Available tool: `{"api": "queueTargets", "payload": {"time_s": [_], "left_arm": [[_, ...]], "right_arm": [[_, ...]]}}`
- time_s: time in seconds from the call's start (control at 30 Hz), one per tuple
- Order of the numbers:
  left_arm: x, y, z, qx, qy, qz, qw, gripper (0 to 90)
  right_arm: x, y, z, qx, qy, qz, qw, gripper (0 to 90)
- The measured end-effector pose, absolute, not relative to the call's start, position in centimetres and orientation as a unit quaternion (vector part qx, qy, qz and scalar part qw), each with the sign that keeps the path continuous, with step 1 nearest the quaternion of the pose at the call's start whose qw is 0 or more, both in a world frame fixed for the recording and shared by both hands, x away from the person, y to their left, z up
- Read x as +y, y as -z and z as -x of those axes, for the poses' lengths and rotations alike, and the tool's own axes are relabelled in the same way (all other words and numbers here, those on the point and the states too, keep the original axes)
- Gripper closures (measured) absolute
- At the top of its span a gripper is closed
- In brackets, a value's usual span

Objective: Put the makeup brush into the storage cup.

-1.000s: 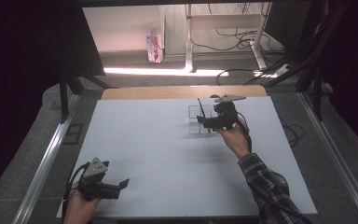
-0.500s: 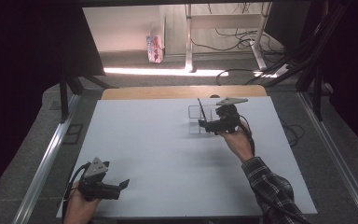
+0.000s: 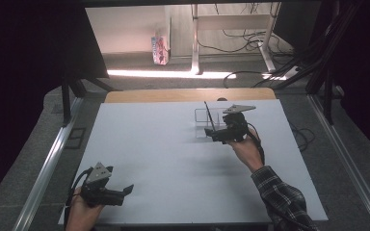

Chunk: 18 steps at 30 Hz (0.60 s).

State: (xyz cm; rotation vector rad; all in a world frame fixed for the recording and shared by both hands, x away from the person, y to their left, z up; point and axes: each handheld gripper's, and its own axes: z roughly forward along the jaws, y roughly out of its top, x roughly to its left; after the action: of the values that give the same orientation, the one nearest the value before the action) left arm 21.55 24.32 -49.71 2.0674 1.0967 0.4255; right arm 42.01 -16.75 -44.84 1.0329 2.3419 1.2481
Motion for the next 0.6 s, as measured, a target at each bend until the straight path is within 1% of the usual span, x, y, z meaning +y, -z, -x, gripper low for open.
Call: {"api": "queueTargets", "payload": {"time_s": [0.27, 0.33, 0.6], "left_arm": [[24.2, 49.7, -21.5, 0.425, -0.164, -0.808, 0.373, 0.6], [24.2, 49.7, -21.5, 0.425, -0.163, -0.808, 0.374, 0.6], [24.3, 49.7, -21.5, 0.424, -0.166, -0.808, 0.373, 0.6]], "right_arm": [[-16.7, 44.7, -41.4, 0.815, -0.436, -0.351, 0.147, 4.1], [-16.7, 44.7, -41.2, 0.817, -0.435, -0.351, 0.142, 2.1], [-16.7, 45.0, -40.6, 0.823, -0.432, -0.342, 0.137, 1.0]]}}
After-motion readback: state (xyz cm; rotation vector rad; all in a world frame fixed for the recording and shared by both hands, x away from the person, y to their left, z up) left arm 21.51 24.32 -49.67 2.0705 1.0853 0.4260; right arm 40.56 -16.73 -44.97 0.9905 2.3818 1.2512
